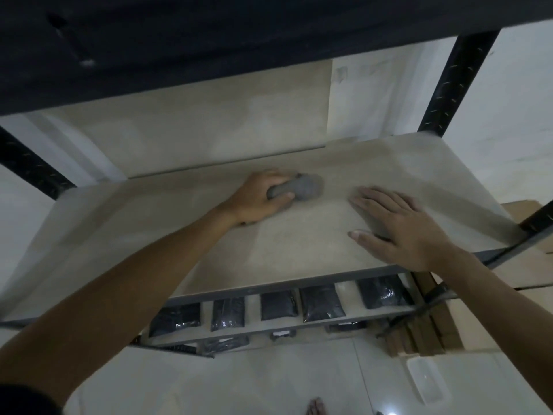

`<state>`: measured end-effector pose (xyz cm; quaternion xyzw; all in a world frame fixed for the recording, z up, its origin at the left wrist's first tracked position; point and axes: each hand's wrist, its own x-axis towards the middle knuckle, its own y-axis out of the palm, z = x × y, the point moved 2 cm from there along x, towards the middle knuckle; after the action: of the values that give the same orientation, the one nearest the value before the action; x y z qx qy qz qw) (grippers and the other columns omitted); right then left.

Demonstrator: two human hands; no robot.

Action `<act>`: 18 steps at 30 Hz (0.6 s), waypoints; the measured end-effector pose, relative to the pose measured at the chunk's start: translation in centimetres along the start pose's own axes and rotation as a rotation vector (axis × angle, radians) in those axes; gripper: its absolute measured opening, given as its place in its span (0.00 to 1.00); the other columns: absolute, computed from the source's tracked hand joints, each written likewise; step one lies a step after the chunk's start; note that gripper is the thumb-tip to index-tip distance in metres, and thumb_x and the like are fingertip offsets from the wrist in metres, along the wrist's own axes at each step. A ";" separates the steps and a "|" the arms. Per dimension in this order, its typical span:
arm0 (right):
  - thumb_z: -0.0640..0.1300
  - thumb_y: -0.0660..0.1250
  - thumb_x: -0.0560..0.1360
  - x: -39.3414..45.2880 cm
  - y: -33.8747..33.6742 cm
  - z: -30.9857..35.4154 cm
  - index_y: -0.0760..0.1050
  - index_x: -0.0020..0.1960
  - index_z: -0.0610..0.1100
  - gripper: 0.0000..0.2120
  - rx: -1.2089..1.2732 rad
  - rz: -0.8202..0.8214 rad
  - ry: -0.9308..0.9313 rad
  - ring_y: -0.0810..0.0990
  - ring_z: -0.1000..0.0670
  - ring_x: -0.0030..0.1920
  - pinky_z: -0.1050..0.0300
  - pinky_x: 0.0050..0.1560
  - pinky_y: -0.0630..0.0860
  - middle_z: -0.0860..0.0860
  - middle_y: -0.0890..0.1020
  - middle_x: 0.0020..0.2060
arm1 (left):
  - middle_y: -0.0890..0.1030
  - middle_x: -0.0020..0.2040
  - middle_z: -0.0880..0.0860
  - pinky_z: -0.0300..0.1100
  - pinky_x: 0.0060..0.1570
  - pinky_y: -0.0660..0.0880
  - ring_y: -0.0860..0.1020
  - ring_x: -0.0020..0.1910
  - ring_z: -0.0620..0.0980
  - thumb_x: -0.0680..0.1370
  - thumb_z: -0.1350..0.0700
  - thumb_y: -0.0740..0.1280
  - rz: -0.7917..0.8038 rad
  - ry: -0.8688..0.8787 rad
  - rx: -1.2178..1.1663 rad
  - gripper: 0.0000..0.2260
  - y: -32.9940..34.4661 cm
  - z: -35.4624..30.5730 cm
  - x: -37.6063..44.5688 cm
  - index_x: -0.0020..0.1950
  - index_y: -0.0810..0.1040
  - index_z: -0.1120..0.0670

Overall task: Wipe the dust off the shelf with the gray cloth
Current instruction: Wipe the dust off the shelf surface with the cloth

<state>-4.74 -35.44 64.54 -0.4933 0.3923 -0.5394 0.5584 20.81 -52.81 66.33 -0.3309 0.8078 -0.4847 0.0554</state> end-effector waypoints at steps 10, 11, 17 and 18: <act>0.69 0.49 0.80 -2.3 -0.2 -3.9 0.58 0.80 0.54 0.33 0.034 -0.058 0.062 0.55 0.55 0.80 0.48 0.79 0.54 0.56 0.61 0.80 | 0.78 0.48 0.62 0.42 0.44 0.67 0.79 0.50 0.60 0.80 0.58 0.69 0.023 -0.083 0.140 0.10 -2.2 1.0 4.1 0.55 0.81 0.65; 0.69 0.49 0.80 -2.3 -0.1 -3.9 0.59 0.80 0.54 0.33 0.032 -0.066 0.060 0.56 0.55 0.80 0.47 0.79 0.55 0.56 0.62 0.79 | 0.77 0.49 0.63 0.42 0.45 0.66 0.79 0.51 0.62 0.81 0.59 0.68 0.045 -0.096 0.152 0.11 -1.4 1.2 3.9 0.57 0.80 0.65; 0.68 0.51 0.80 -2.4 -0.2 -4.0 0.61 0.79 0.53 0.33 0.011 -0.082 0.055 0.59 0.53 0.79 0.49 0.77 0.56 0.55 0.64 0.78 | 0.76 0.67 0.60 0.48 0.67 0.70 0.74 0.66 0.58 0.82 0.50 0.62 0.066 -0.095 0.131 0.22 1.0 -1.3 0.0 0.74 0.72 0.58; 0.68 0.51 0.79 -2.4 -0.3 -3.9 0.62 0.79 0.53 0.33 0.013 -0.084 0.055 0.59 0.52 0.79 0.49 0.77 0.57 0.54 0.64 0.78 | 0.75 0.68 0.59 0.48 0.69 0.69 0.73 0.67 0.57 0.82 0.50 0.62 0.086 -0.076 0.123 0.22 1.4 -2.2 -1.1 0.74 0.71 0.58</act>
<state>-8.86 -33.54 63.78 -0.4904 0.3830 -0.5784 0.5275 20.09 -50.08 66.02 -0.3099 0.7871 -0.5179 0.1270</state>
